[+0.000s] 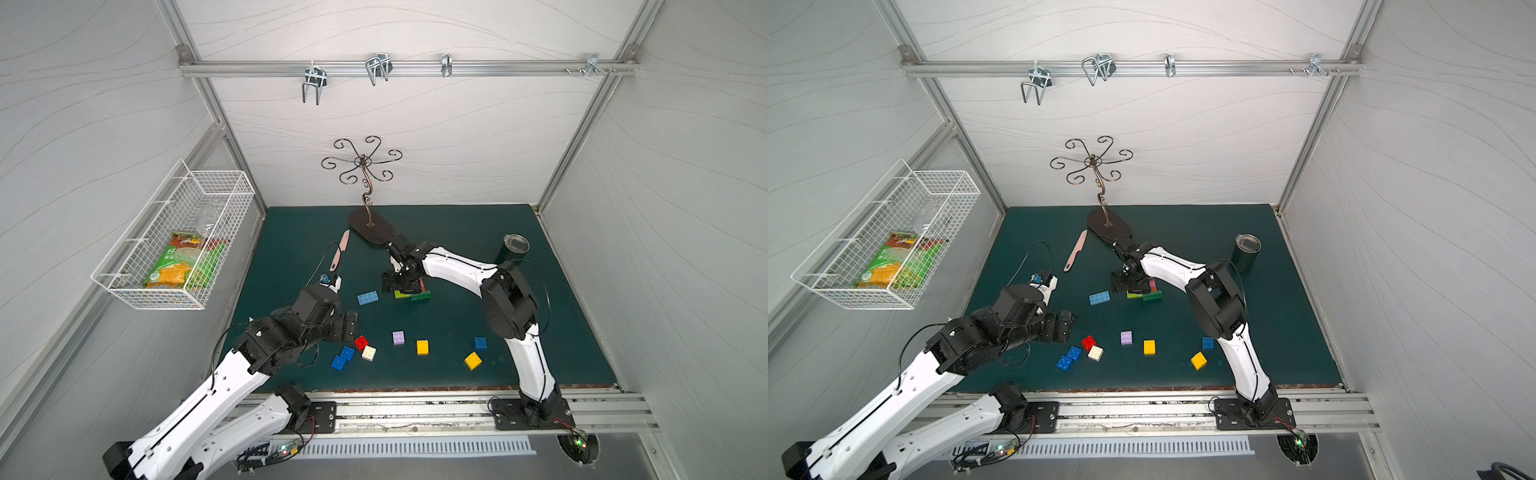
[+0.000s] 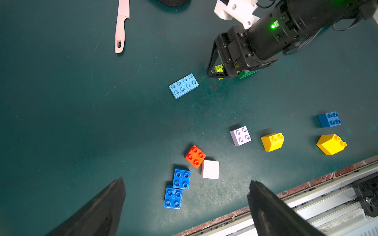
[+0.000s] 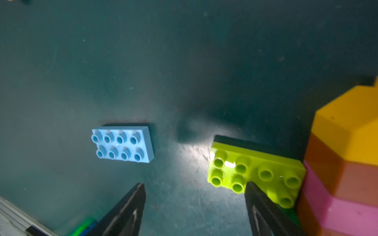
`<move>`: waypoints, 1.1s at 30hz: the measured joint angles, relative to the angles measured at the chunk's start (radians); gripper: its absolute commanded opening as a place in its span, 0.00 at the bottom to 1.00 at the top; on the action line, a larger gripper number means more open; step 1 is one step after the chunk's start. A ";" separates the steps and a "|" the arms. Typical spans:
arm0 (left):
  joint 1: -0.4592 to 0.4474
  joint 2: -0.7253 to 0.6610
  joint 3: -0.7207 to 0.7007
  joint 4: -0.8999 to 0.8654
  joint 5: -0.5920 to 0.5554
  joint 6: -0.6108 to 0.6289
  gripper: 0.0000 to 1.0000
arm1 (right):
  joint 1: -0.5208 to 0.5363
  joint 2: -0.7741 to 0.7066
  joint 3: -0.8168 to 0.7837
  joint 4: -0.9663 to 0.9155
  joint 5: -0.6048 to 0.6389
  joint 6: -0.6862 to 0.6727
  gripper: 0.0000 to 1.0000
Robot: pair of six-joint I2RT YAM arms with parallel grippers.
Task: Assemble the number 1 with lego
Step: Move the lego brick at the center of the board.
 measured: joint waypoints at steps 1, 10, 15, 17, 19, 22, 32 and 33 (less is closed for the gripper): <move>0.000 0.000 0.000 0.000 0.000 0.000 0.99 | 0.000 0.010 0.011 -0.004 0.000 0.001 0.78; 0.000 -0.002 0.000 0.000 0.000 0.000 0.99 | 0.016 0.039 0.053 -0.022 -0.018 0.012 0.77; 0.000 -0.003 0.000 0.000 0.000 0.000 0.99 | 0.050 0.034 0.040 -0.010 -0.027 0.053 0.76; 0.000 -0.005 0.000 0.000 0.000 0.000 0.99 | 0.060 0.006 -0.009 0.025 -0.029 0.090 0.74; 0.000 -0.008 0.000 0.000 0.000 0.000 0.99 | 0.066 -0.030 -0.069 0.055 -0.039 0.134 0.74; 0.000 -0.011 0.000 0.000 0.000 0.000 0.99 | 0.071 -0.077 -0.146 0.087 -0.054 0.195 0.74; 0.000 -0.022 0.000 0.000 -0.001 0.000 0.99 | 0.078 -0.136 -0.186 0.076 -0.026 0.264 0.77; 0.000 -0.023 0.000 0.000 -0.001 0.000 0.99 | 0.079 -0.142 -0.184 0.076 -0.018 0.264 0.79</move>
